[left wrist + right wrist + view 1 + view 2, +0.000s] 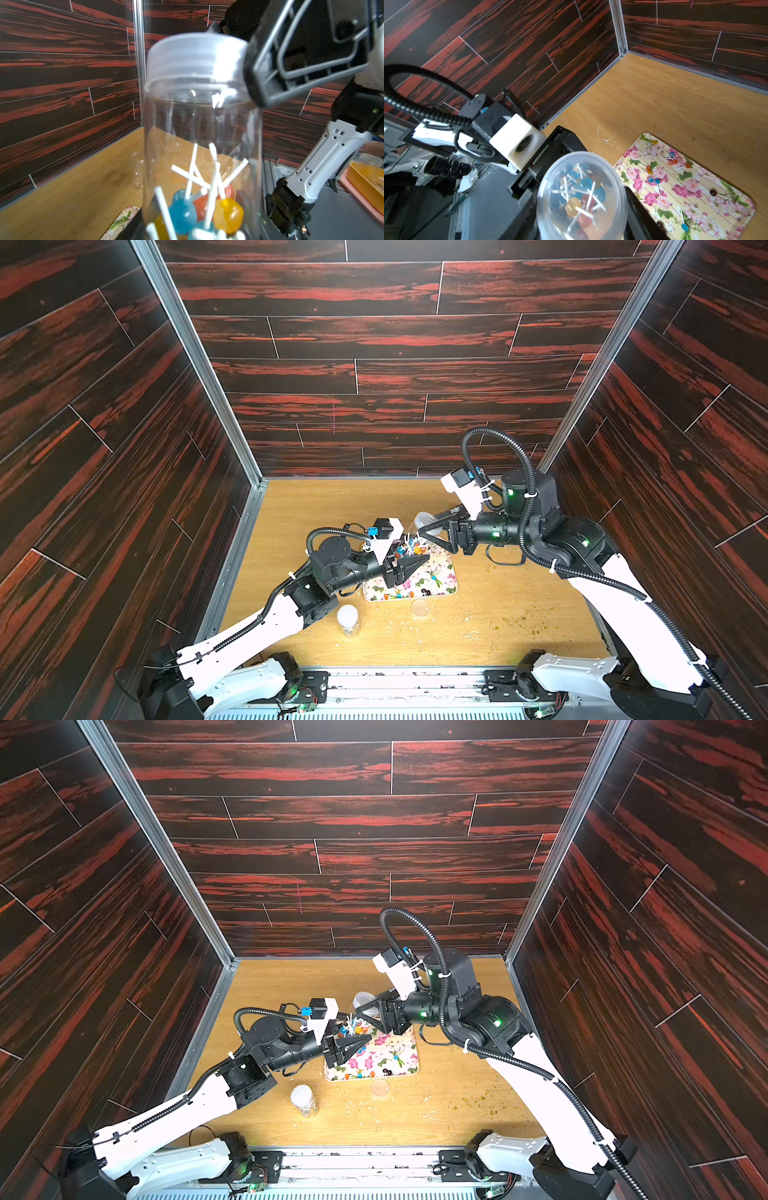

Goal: Pour the candies out of the jar
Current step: Unscrew the lid from the jar.

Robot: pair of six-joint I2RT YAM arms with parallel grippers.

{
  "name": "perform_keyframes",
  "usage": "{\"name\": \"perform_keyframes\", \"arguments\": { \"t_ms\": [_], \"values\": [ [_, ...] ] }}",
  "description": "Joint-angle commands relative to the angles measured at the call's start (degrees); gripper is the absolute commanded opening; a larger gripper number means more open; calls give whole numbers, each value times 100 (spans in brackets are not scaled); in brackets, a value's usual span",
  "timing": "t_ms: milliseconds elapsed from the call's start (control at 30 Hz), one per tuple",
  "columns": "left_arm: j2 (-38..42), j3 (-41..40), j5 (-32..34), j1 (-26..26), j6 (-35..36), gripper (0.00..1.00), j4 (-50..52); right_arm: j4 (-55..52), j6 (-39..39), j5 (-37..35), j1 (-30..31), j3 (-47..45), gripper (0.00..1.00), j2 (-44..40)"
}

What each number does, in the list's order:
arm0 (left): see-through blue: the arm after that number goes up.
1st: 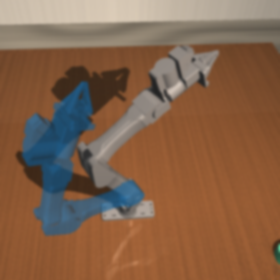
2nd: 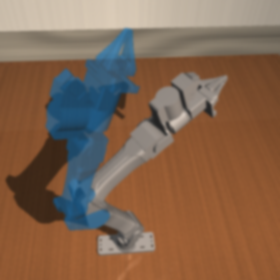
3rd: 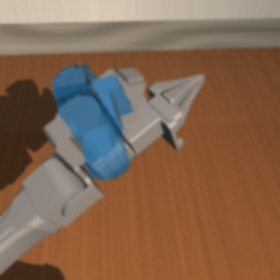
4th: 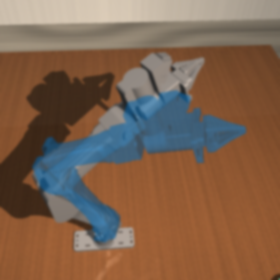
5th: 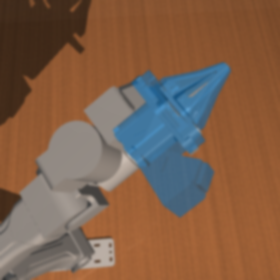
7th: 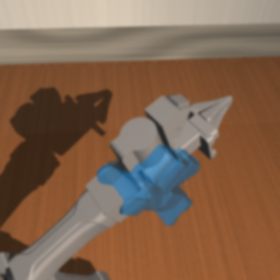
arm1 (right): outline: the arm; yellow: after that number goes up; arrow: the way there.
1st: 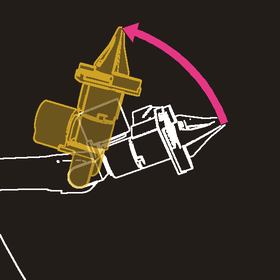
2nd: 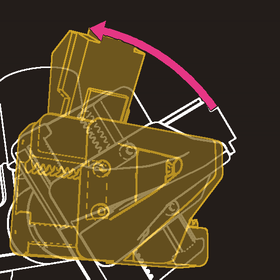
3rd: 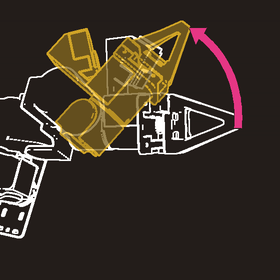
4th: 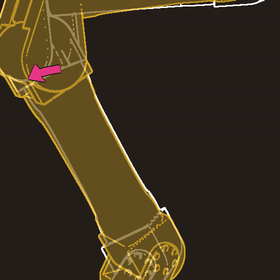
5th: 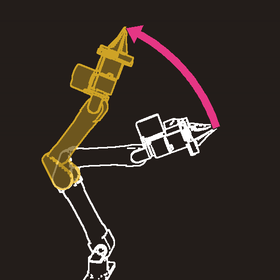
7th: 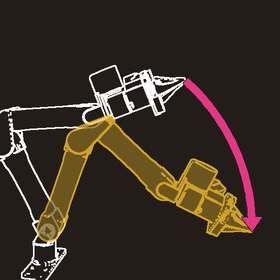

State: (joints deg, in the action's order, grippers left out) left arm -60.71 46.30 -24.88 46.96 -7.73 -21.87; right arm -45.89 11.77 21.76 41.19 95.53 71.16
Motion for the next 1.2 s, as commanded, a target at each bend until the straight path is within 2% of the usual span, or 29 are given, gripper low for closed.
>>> {"name": "perform_keyframes", "arguments": {
  "t_ms": [0, 233, 400, 433, 567, 700, 933, 1167],
  "values": [
    [139, 131, -1026, 93, -363, 52, 181, 228, -898, 597, -71, 232, 43, -103],
    [71, 238, -1357, 88, -528, 52, 152, 63, -1818, 1400, -109, 322, 42, -116],
    [33, 257, -1334, 94, -590, 52, 95, -21, -2030, 1336, -153, 408, 43, -82],
    [41, 251, -1269, 94, -581, 52, 96, -78, -1968, 1273, -148, 455, 46, -55],
    [85, 173, -1004, 92, -477, 52, 95, -166, -1419, 1056, -150, 453, 72, -23],
    [78, 127, -845, 90, -416, 52, 72, -65, -702, 865, -136, 299, 82, -64],
    [50, 109, -683, 94, -333, 52, 105, 93, 238, -104, -81, 181, 83, -197],
    [24, 115, -619, 89, -300, 52, 104, -55, 623, -608, 141, 327, 79, -23]
  ]
}}
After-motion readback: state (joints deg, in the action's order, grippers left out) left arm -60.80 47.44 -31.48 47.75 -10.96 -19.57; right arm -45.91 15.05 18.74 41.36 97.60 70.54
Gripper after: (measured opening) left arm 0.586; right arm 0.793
